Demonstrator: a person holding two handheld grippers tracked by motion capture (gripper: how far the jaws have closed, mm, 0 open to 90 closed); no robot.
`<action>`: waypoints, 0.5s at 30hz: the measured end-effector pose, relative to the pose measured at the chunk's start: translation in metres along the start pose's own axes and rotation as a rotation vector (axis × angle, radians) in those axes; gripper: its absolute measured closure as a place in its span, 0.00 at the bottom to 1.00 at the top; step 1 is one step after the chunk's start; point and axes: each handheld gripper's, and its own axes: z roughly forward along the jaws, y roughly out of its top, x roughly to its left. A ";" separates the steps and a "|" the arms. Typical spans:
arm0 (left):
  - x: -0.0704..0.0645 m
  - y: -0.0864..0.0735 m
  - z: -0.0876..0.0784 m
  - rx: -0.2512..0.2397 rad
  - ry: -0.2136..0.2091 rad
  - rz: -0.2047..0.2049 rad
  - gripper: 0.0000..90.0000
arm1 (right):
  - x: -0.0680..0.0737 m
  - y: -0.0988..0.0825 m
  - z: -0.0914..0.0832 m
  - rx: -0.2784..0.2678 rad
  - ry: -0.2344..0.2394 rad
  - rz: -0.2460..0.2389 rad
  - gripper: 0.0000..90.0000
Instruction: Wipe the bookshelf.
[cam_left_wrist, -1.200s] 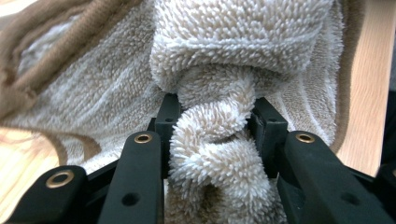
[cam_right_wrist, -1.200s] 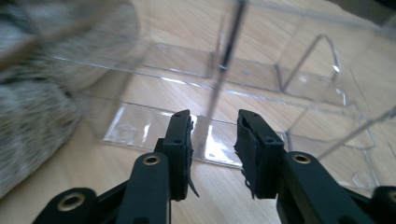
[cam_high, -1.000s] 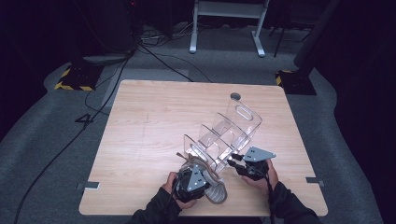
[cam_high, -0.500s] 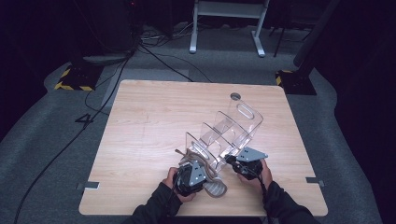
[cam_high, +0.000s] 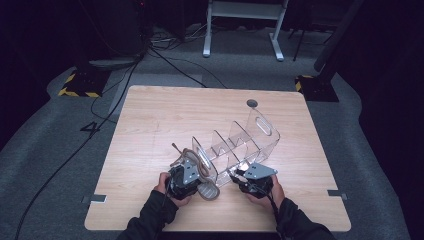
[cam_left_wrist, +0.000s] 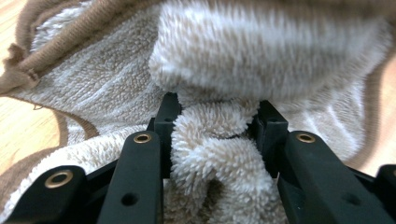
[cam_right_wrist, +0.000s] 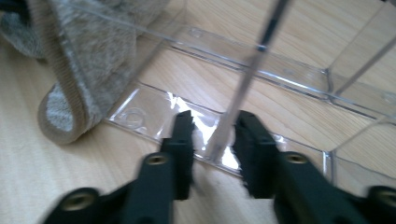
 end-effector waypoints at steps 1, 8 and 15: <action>-0.001 -0.001 -0.005 -0.003 -0.011 0.002 0.70 | 0.001 0.000 -0.002 0.002 -0.003 -0.007 0.68; -0.023 0.004 -0.027 -0.083 -0.128 0.021 0.69 | -0.020 -0.010 -0.044 -0.050 -0.003 -0.013 0.61; -0.057 0.021 -0.033 -0.156 -0.197 0.074 0.69 | -0.072 -0.031 -0.071 -0.063 -0.148 0.080 0.63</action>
